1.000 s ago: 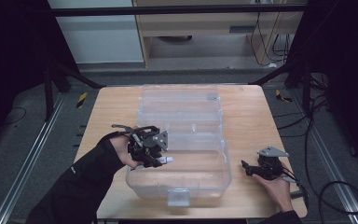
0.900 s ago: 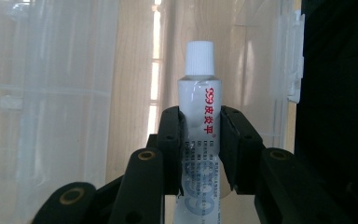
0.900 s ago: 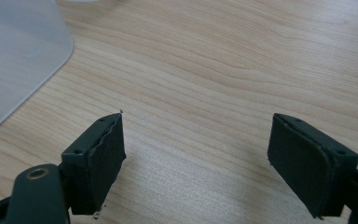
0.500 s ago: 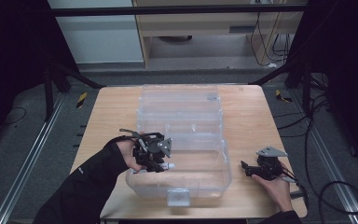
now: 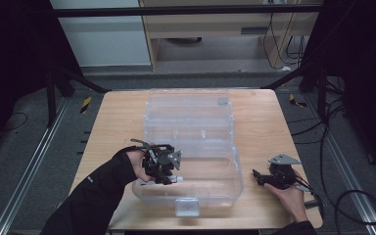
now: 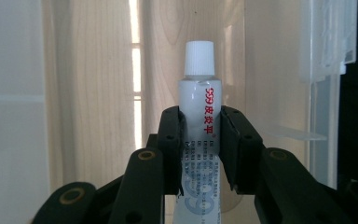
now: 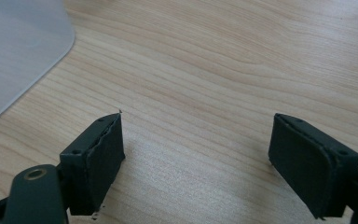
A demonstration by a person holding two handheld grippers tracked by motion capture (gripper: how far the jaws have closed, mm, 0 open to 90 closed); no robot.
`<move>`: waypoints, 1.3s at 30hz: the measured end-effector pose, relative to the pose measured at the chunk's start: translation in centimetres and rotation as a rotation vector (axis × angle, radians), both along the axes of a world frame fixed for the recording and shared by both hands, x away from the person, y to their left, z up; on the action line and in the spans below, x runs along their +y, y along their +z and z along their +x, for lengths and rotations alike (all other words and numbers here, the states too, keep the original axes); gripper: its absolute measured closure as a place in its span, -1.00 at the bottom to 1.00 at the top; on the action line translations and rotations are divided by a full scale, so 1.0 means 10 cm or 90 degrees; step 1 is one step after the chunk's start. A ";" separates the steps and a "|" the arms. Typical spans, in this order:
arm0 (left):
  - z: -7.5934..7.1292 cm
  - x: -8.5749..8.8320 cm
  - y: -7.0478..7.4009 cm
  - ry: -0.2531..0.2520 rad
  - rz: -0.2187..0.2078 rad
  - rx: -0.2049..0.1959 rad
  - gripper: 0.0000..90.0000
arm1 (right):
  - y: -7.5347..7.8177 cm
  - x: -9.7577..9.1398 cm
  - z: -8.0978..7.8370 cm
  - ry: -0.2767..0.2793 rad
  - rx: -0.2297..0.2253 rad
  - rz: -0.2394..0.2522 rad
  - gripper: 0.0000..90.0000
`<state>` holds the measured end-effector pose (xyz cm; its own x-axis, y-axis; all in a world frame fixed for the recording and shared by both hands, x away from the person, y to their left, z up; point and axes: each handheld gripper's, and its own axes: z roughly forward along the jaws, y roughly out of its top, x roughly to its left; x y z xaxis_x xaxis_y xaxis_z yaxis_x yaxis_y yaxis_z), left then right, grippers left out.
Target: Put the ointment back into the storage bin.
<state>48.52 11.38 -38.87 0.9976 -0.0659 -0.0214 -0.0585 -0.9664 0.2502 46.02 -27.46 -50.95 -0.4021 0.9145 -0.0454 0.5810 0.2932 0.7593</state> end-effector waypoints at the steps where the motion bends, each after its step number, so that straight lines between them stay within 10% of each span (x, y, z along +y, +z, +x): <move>1: 0.00 0.00 0.00 0.000 0.000 0.000 0.55 | 0.00 0.00 0.00 0.000 0.000 0.000 -0.60; 16: -0.04 -0.01 -0.24 0.048 0.025 0.029 0.55 | -0.01 0.00 0.00 0.004 0.002 -0.003 -0.60; 39: -0.01 -0.04 -0.45 0.036 0.035 0.045 0.55 | -0.01 0.01 0.00 0.006 0.004 0.003 -0.61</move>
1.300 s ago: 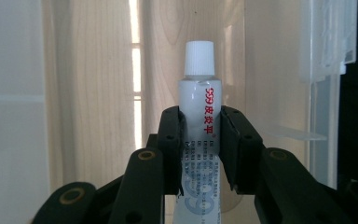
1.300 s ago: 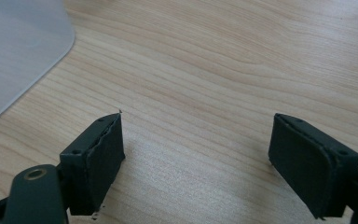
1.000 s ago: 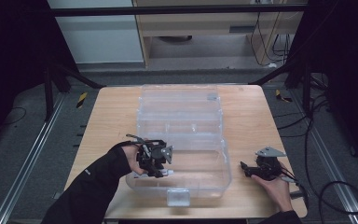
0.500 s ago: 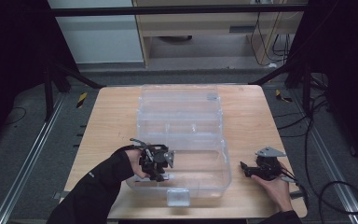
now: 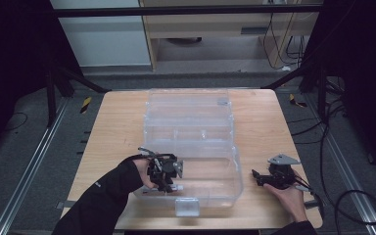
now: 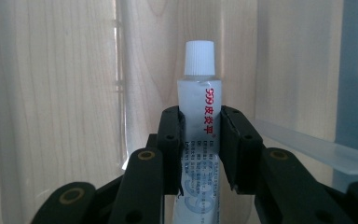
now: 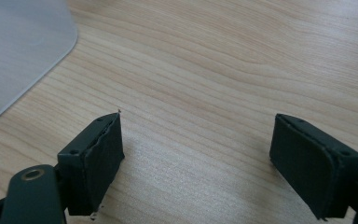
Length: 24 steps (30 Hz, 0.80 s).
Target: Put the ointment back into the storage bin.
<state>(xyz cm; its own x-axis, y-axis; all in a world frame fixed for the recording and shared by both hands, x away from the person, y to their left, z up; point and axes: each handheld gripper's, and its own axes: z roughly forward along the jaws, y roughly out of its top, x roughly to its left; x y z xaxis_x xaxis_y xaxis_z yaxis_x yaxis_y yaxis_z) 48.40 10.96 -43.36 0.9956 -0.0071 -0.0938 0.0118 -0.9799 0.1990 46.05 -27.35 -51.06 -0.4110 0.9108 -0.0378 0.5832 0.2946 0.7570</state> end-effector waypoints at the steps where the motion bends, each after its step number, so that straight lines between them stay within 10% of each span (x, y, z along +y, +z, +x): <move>1: 0.00 0.00 -0.02 0.000 -0.002 0.004 0.55 | 0.00 0.00 0.00 0.000 0.001 0.001 -0.61; 24: 0.01 0.01 -0.03 0.015 -0.010 0.012 0.55 | 0.00 0.00 0.00 0.004 -0.001 0.000 -0.62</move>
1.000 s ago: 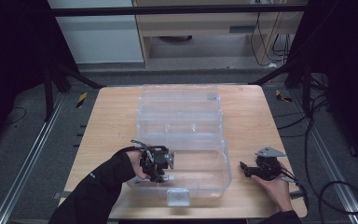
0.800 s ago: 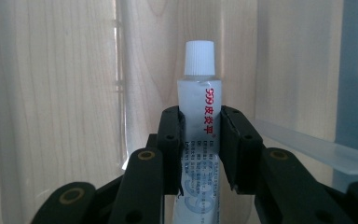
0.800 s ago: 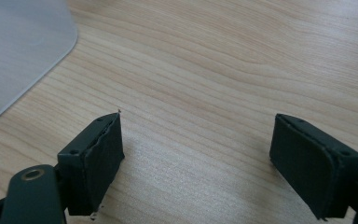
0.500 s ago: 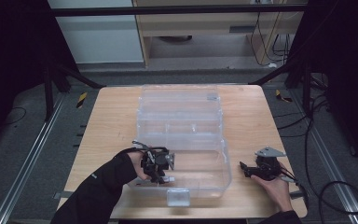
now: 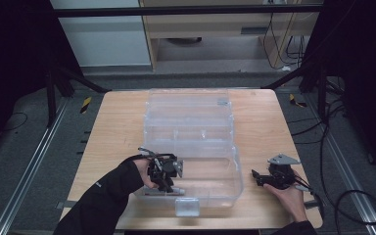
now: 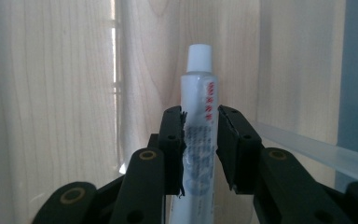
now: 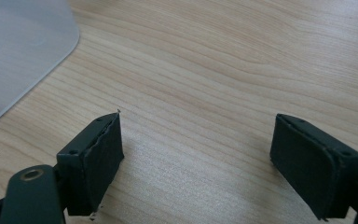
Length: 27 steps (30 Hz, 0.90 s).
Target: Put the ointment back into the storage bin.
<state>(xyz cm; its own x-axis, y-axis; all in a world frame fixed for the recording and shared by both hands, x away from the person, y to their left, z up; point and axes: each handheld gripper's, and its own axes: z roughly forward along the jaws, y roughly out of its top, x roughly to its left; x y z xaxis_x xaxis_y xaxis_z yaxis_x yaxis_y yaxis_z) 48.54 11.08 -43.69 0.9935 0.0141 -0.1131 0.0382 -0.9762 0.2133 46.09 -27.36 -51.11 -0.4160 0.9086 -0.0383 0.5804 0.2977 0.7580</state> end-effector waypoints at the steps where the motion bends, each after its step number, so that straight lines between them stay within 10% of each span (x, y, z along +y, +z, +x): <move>1: 0.00 0.01 0.00 0.002 -0.003 -0.002 0.55 | 0.00 0.00 0.00 0.000 0.000 0.000 -0.62; 4: 0.04 0.00 0.01 -0.035 -0.014 0.002 0.53 | 0.00 0.00 0.00 0.000 0.001 0.000 -0.62; 9: -0.02 0.09 0.16 0.018 -0.054 -0.025 0.47 | 0.00 0.00 0.00 -0.001 0.002 0.001 -0.63; 16: 0.00 0.19 0.38 -0.002 -0.116 -0.074 0.38 | 0.00 0.00 0.00 -0.002 0.002 -0.001 -0.63; 27: -0.10 0.54 0.68 0.135 -0.287 -0.121 0.28 | 0.01 -0.01 0.00 -0.005 0.003 -0.002 -0.63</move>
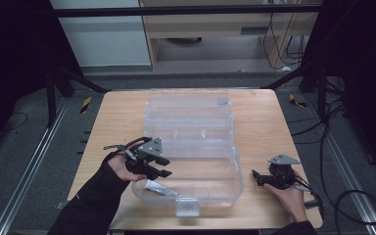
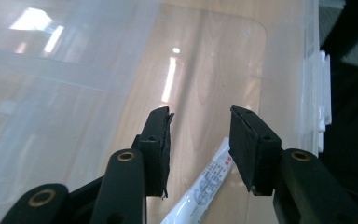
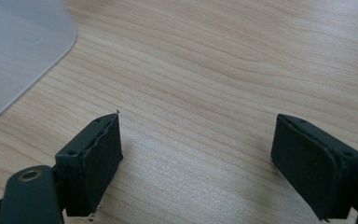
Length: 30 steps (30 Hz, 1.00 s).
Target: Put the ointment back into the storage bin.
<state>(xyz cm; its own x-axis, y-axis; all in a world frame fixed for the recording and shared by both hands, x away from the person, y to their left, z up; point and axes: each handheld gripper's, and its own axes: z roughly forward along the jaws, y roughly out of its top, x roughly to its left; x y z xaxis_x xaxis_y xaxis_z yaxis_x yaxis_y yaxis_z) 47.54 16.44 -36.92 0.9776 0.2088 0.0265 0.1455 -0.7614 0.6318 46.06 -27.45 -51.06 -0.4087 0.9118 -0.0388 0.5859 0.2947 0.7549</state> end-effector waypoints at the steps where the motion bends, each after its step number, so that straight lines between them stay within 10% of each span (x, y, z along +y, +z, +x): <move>1: 0.00 0.00 0.00 0.000 0.000 0.000 0.26 | 0.00 0.00 0.00 0.000 0.000 0.000 -0.63; 16: -0.18 0.56 -0.04 0.210 -0.200 -0.035 0.25 | 0.00 -0.01 -0.01 -0.009 0.003 0.006 -0.63; 30: -0.28 1.08 -0.14 0.393 -0.233 -0.101 0.21 | 0.01 -0.02 -0.01 -0.010 -0.001 0.012 -0.64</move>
